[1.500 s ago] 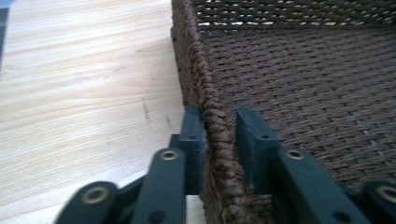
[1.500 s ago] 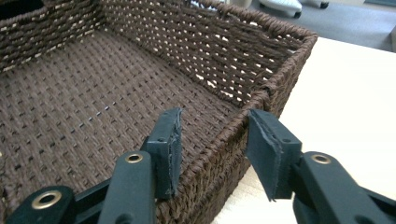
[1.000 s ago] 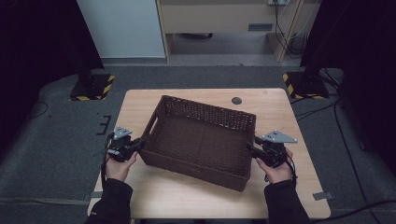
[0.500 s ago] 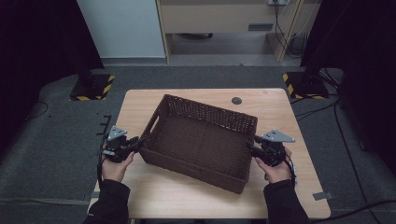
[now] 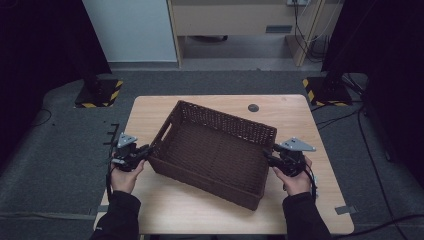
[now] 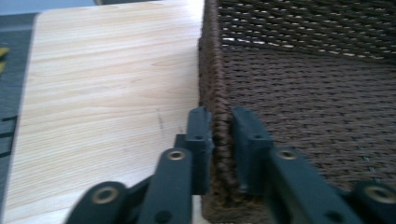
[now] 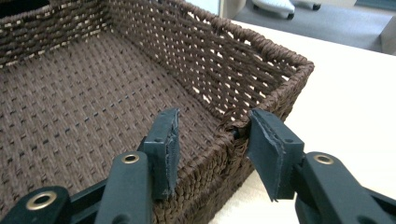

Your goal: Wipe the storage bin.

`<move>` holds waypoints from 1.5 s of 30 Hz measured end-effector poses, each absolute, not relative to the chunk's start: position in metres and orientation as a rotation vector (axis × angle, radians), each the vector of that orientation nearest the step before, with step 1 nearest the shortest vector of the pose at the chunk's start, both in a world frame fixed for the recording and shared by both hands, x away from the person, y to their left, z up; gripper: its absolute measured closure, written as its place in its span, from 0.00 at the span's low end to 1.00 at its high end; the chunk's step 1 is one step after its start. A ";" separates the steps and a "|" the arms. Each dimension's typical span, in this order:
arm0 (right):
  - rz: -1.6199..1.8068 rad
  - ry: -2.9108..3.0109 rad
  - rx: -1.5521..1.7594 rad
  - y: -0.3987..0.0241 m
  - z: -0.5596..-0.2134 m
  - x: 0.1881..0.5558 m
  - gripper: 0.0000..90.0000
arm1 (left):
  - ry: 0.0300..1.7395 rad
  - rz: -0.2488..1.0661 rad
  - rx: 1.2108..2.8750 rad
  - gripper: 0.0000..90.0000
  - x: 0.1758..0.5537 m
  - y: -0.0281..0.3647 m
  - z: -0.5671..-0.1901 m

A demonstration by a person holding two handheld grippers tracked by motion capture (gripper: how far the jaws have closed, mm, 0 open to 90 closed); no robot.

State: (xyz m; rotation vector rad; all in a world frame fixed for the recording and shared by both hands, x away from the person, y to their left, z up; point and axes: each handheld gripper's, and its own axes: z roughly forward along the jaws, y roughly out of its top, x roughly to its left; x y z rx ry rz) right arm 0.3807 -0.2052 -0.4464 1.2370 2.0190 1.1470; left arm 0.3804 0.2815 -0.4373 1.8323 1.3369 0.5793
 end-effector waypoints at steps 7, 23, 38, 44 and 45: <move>1.139 2.026 1.261 -0.206 -0.446 0.373 0.61 | 1.306 0.579 1.808 0.73 0.364 0.286 -0.430; 1.150 2.036 1.270 -0.206 -0.444 0.364 0.59 | 1.283 0.585 1.840 0.68 0.347 0.278 -0.428; 1.149 2.007 1.221 -0.209 -0.447 0.374 0.52 | 1.292 0.583 1.823 0.68 0.361 0.281 -0.432; 1.153 2.022 1.269 -0.211 -0.445 0.374 0.54 | 1.232 0.550 1.864 0.64 0.348 0.262 -0.431; 1.153 2.026 1.276 -0.211 -0.445 0.373 0.54 | 1.219 0.551 1.890 0.64 0.349 0.255 -0.433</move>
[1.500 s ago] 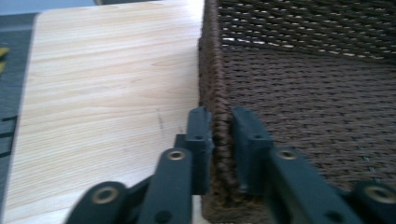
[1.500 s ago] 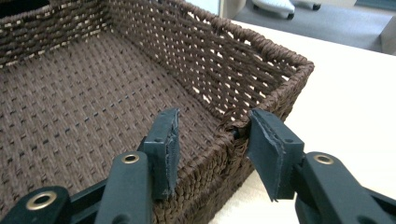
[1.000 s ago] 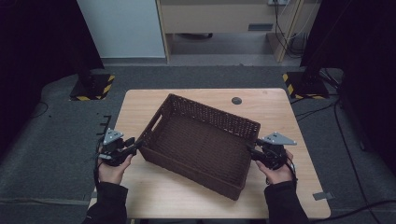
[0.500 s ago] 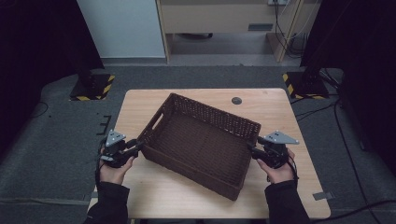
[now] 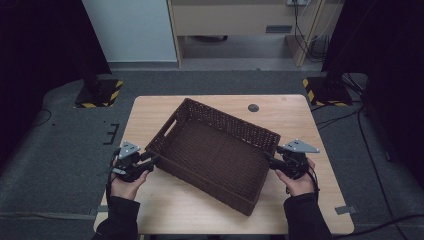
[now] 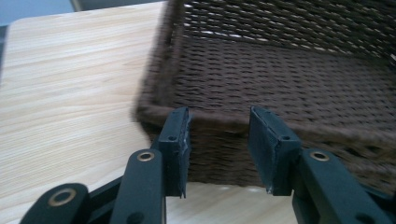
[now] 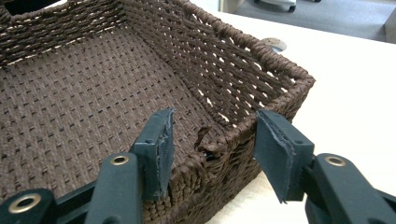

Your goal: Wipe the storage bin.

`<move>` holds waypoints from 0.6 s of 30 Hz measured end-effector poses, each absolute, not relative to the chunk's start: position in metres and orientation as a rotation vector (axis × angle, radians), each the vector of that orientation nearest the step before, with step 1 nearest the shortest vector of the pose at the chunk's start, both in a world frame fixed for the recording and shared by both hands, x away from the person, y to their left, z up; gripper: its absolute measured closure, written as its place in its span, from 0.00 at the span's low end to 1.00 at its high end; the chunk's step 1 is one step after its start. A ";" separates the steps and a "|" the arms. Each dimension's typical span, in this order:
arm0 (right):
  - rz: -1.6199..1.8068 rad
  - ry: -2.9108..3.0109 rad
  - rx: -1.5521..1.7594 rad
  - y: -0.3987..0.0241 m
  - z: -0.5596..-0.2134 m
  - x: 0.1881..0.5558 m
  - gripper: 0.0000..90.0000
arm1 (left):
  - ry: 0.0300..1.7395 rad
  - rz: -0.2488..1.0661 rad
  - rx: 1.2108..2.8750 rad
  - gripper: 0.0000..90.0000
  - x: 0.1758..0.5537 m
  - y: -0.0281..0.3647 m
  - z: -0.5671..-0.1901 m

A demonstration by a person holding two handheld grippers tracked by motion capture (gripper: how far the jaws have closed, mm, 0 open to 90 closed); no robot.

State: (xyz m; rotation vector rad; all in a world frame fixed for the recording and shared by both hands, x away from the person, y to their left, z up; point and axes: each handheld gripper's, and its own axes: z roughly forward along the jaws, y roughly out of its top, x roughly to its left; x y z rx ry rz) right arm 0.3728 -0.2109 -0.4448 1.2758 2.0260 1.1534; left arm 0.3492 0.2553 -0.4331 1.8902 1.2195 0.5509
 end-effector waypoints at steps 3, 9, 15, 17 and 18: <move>1.151 2.035 1.280 -0.210 -0.443 0.369 0.54 | 1.222 0.567 1.890 0.65 0.350 0.254 -0.434; 1.151 2.014 1.253 -0.215 -0.433 0.370 0.56 | 1.232 0.572 1.869 0.64 0.360 0.257 -0.436; 1.118 1.978 1.239 -0.216 -0.444 0.376 0.52 | 1.263 0.592 1.851 0.64 0.370 0.256 -0.436; 1.123 1.971 1.242 -0.216 -0.445 0.376 0.53 | 1.266 0.589 1.857 0.64 0.368 0.256 -0.436; 1.126 1.973 1.254 -0.216 -0.444 0.376 0.53 | 1.260 0.577 1.864 0.63 0.366 0.255 -0.436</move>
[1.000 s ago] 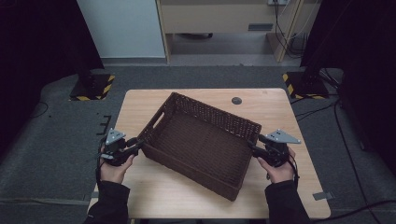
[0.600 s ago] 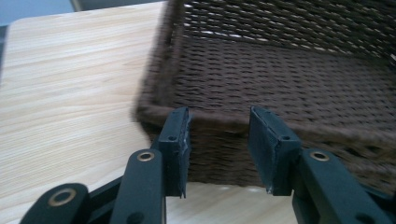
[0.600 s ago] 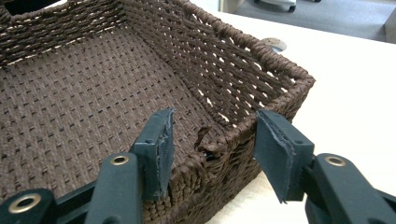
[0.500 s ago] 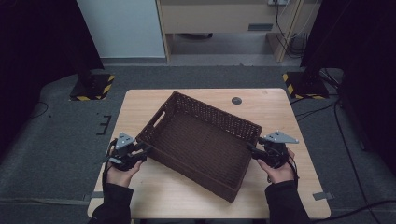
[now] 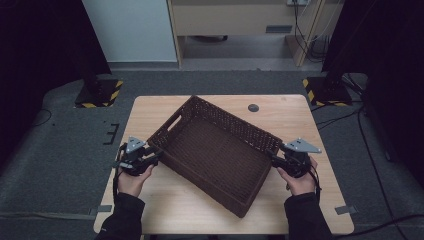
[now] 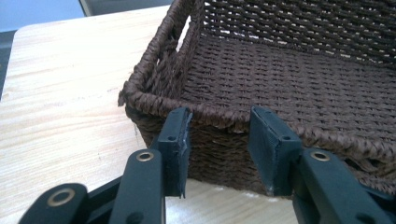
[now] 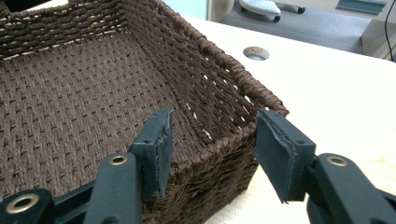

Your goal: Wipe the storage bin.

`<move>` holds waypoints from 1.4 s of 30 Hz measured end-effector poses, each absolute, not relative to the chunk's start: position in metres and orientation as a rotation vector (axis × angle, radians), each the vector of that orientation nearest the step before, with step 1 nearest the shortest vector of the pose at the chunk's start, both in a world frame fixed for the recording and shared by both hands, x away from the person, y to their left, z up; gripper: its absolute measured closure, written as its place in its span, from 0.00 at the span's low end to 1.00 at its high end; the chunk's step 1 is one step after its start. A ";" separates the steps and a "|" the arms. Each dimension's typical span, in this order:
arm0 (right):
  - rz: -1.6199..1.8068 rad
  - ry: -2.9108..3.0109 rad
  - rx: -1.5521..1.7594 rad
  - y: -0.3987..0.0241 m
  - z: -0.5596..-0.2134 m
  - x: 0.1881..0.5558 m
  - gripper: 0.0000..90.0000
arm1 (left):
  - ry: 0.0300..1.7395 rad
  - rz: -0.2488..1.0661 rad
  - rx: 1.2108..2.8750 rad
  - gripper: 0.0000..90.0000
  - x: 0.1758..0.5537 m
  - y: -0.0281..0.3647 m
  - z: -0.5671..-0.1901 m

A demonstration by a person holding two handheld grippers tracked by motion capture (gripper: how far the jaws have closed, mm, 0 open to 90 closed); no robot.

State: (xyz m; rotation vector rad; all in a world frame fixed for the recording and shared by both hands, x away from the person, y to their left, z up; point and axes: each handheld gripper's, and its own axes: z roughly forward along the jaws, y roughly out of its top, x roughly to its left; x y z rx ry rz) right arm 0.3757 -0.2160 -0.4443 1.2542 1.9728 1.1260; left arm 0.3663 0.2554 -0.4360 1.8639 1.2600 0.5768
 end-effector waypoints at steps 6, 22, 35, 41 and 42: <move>1.150 1.997 1.293 -0.219 -0.443 0.372 0.54 | 1.201 0.524 1.886 0.61 0.355 0.245 -0.437; 1.113 1.961 1.257 -0.221 -0.448 0.385 0.50 | 1.246 0.560 1.889 0.62 0.372 0.243 -0.441; 1.143 2.051 1.252 -0.220 -0.439 0.364 0.56 | 1.213 0.539 1.920 0.61 0.366 0.236 -0.443; 1.083 2.046 1.195 -0.220 -0.444 0.376 0.78 | 1.230 0.552 1.956 0.62 0.375 0.231 -0.449; 1.072 2.039 1.181 -0.219 -0.444 0.377 0.82 | 1.223 0.555 1.953 0.62 0.373 0.232 -0.447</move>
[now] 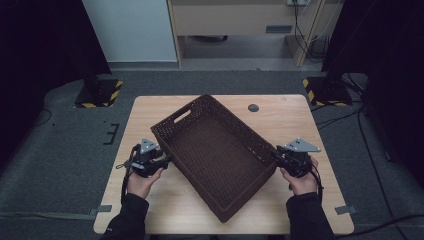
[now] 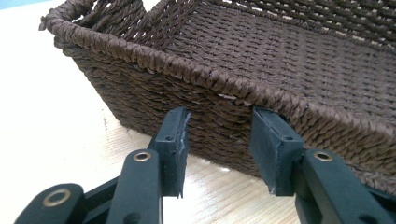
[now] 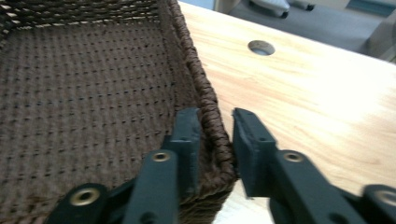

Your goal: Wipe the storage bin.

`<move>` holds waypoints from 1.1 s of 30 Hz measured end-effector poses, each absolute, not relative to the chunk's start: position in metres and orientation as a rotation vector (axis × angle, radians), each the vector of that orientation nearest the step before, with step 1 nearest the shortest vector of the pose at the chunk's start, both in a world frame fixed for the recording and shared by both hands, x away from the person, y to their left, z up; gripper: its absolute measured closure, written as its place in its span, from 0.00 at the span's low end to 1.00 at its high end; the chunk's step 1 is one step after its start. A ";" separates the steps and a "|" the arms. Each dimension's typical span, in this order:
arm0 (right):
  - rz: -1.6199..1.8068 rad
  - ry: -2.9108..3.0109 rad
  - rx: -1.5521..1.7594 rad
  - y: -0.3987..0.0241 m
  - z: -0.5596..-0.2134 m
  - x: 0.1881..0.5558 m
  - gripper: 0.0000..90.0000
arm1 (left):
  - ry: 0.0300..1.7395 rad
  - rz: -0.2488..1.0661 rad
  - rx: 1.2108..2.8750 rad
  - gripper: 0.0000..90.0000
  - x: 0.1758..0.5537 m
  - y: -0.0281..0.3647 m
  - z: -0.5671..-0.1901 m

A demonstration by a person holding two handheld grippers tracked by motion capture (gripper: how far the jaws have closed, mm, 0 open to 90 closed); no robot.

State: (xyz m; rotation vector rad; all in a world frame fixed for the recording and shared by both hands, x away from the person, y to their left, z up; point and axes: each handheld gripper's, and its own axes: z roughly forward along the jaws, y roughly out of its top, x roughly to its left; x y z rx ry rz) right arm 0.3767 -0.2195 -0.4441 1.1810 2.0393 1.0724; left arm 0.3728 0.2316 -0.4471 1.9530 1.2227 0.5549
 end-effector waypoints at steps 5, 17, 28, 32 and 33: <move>1.079 2.057 1.168 -0.220 -0.443 0.370 0.84 | 1.222 0.554 1.923 0.62 0.367 0.238 -0.443; 1.147 2.104 1.150 -0.214 -0.441 0.361 0.78 | 1.201 0.529 1.860 0.61 0.359 0.237 -0.433; 1.144 2.178 1.124 -0.208 -0.446 0.358 0.86 | 1.186 0.542 1.883 0.58 0.357 0.227 -0.432; 1.169 2.177 1.127 -0.208 -0.443 0.361 0.76 | 1.194 0.539 1.880 0.59 0.360 0.228 -0.433; 1.170 2.160 1.121 -0.207 -0.443 0.362 0.75 | 1.195 0.539 1.878 0.59 0.360 0.228 -0.433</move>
